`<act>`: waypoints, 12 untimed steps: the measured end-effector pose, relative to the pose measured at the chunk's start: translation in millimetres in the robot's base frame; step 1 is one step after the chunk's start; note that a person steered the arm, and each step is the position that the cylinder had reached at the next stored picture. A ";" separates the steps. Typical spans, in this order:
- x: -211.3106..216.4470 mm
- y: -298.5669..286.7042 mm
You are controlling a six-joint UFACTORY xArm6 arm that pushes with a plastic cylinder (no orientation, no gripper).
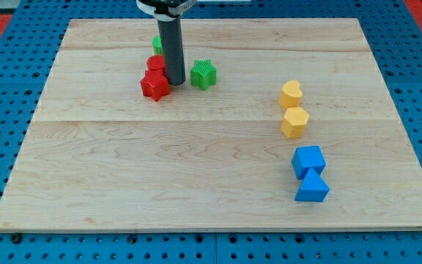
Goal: Place the green star above the yellow heart
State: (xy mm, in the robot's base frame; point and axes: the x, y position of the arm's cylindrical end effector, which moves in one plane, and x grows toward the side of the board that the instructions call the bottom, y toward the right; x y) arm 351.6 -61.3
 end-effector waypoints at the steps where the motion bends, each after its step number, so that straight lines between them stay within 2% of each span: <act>1: -3.5 51.6; 2: 4.0 100.9; 3: -20.7 73.8; 4: -27.2 96.1; 5: -15.9 145.3; 6: -16.2 146.6; 7: -14.5 94.8; 8: 57.2 116.9; 10: 9.6 134.2; 12: -20.3 163.5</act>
State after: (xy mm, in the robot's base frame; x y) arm 331.3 102.2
